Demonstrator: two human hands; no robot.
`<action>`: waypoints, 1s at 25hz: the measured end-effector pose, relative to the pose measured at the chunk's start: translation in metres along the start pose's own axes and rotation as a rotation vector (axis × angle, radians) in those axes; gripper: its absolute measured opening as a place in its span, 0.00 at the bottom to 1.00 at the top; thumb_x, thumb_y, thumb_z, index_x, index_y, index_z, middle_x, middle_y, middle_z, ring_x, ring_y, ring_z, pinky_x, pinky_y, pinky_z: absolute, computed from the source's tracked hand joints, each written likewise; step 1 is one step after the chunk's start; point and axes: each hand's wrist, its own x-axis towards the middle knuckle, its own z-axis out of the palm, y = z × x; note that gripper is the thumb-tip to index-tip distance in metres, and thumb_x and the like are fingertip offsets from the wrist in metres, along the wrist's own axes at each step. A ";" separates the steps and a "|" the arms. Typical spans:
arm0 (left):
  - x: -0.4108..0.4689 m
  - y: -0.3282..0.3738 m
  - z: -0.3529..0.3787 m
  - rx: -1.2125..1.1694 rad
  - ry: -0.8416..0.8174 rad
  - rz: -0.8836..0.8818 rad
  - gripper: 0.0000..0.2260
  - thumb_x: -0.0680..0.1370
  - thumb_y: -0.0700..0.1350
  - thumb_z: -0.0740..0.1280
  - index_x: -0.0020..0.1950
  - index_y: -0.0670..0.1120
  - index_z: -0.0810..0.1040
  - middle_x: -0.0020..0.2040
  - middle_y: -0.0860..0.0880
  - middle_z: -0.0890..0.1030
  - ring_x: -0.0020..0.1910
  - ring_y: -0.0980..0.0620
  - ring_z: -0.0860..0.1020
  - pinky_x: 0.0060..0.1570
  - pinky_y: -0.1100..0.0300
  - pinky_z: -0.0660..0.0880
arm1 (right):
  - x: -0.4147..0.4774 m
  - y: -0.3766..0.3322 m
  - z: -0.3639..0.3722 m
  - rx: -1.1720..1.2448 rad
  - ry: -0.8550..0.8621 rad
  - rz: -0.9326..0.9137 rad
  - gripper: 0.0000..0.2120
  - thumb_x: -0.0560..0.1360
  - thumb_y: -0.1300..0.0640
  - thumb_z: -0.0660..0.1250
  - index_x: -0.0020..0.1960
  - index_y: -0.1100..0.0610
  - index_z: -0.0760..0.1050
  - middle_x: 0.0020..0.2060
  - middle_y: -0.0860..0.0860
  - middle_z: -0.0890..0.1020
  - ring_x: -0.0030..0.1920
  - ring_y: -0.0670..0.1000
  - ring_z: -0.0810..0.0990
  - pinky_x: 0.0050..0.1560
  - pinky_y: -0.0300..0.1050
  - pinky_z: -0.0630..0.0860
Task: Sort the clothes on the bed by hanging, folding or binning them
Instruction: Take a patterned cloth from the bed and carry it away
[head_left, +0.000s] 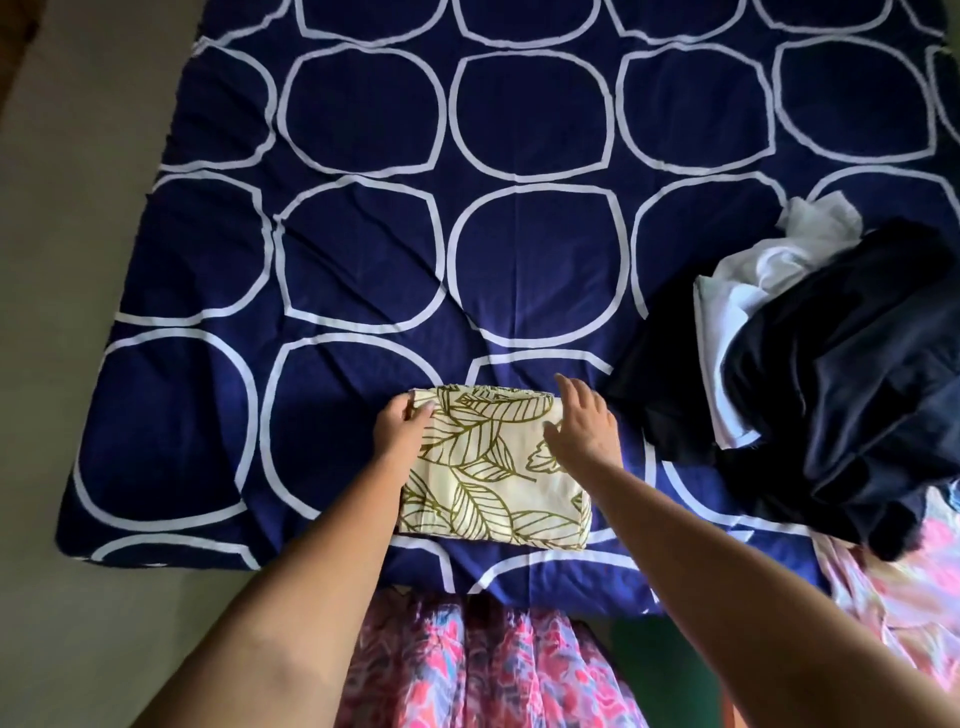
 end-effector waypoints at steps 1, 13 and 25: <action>0.002 0.001 0.000 0.000 0.001 0.012 0.16 0.77 0.46 0.68 0.63 0.41 0.76 0.55 0.48 0.80 0.54 0.48 0.78 0.58 0.55 0.74 | 0.006 -0.007 0.003 -0.045 -0.057 -0.081 0.34 0.75 0.51 0.64 0.77 0.52 0.52 0.75 0.51 0.59 0.74 0.54 0.57 0.73 0.51 0.56; -0.008 -0.054 -0.036 0.276 0.003 0.184 0.19 0.77 0.44 0.67 0.68 0.44 0.72 0.63 0.43 0.75 0.59 0.44 0.76 0.57 0.53 0.73 | 0.049 -0.041 0.035 -0.308 -0.361 -0.157 0.54 0.63 0.34 0.73 0.77 0.57 0.51 0.72 0.56 0.65 0.72 0.58 0.61 0.75 0.55 0.50; -0.047 0.027 -0.078 0.847 -0.312 0.479 0.24 0.76 0.55 0.68 0.70 0.55 0.67 0.65 0.53 0.73 0.61 0.51 0.74 0.56 0.53 0.73 | 0.020 -0.056 -0.033 -0.244 -0.396 -0.041 0.27 0.64 0.46 0.75 0.61 0.50 0.73 0.57 0.50 0.78 0.57 0.54 0.78 0.52 0.47 0.73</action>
